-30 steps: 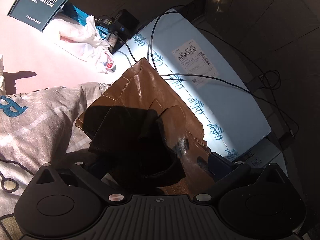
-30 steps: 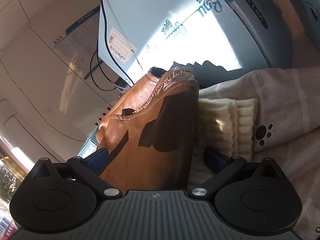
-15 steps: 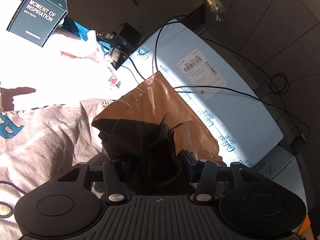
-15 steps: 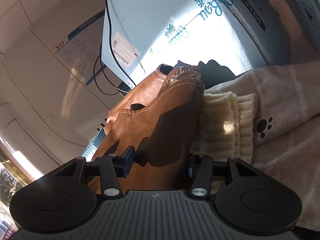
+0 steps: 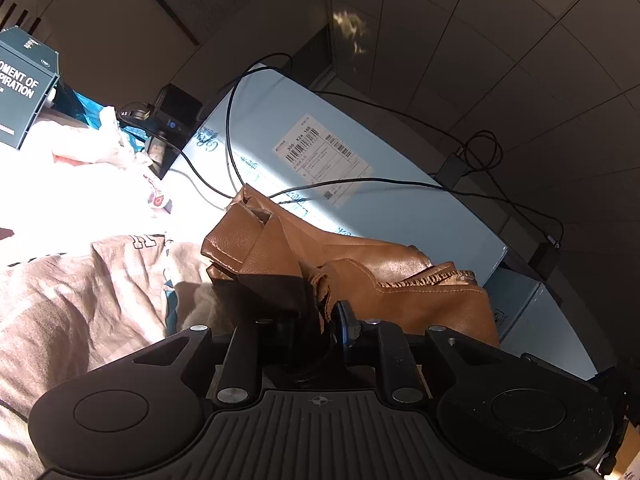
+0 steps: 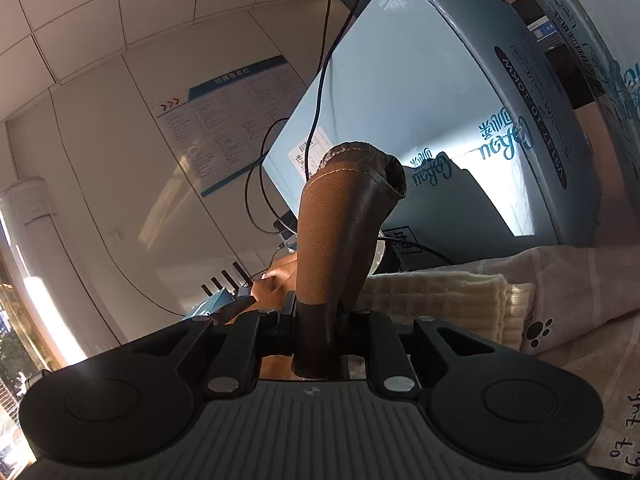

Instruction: Fold clothes

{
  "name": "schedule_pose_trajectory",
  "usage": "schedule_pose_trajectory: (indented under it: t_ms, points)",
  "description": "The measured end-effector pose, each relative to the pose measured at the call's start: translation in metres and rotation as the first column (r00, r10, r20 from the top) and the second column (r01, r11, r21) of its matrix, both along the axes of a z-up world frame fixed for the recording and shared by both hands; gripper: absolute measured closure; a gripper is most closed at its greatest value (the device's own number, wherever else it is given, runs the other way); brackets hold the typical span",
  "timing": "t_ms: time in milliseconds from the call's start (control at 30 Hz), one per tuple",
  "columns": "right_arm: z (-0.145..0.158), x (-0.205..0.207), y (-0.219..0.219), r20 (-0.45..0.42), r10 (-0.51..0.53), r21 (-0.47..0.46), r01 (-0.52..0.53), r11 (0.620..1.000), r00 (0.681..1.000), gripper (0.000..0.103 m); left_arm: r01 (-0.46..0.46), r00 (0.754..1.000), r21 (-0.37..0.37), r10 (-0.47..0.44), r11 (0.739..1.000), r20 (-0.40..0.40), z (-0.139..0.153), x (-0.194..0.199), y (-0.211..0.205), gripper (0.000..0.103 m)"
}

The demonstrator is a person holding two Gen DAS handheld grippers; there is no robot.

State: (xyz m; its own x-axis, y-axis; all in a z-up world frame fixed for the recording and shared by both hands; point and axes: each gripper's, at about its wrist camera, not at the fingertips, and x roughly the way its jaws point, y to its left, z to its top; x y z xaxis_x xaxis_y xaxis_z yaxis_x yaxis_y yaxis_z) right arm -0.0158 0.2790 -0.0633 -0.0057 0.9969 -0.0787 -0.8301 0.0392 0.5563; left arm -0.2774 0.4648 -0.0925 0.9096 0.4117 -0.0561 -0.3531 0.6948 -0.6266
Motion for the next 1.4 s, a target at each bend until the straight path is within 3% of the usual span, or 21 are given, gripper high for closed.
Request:
schedule_pose_trajectory:
  t_ms: [133, 333, 567, 733, 967, 1400]
  points:
    - [0.007, -0.01, -0.017, 0.02, -0.005, 0.027, 0.005, 1.0, 1.0, 0.09, 0.035, 0.997, 0.03, -0.037, 0.999, 0.075, 0.001, -0.005, -0.004, 0.085]
    - [0.018, -0.026, -0.054, 0.04, -0.037, 0.037, 0.035, 0.999, 0.999, 0.09, 0.133, 0.978, 0.139, -0.152, 0.981, 0.141, 0.009, -0.011, -0.027, 0.086]
    - [0.039, -0.041, -0.119, 0.051, -0.072, 0.039, 0.07, 0.997, 0.996, 0.09, 0.252, 0.949, 0.233, -0.287, 0.939, 0.131, 0.021, -0.012, -0.087, 0.086]
    - [0.039, -0.046, -0.161, 0.05, -0.102, -0.031, 0.104, 0.994, 0.994, 0.09, 0.34, 0.924, 0.187, -0.365, 0.922, 0.116, 0.019, -0.004, -0.118, 0.086]
    - [0.016, -0.038, -0.241, -0.101, -0.18, -0.048, 0.176, 0.983, 0.978, 0.09, 0.476, 0.872, 0.169, -0.488, 0.863, 0.038, 0.02, 0.024, -0.166, 0.086]
    - [-0.003, 0.008, -0.329, -0.13, -0.352, -0.162, 0.331, 0.93, 0.927, 0.09, 0.642, 0.763, 0.15, -0.611, 0.752, -0.209, 0.009, 0.112, -0.239, 0.085]
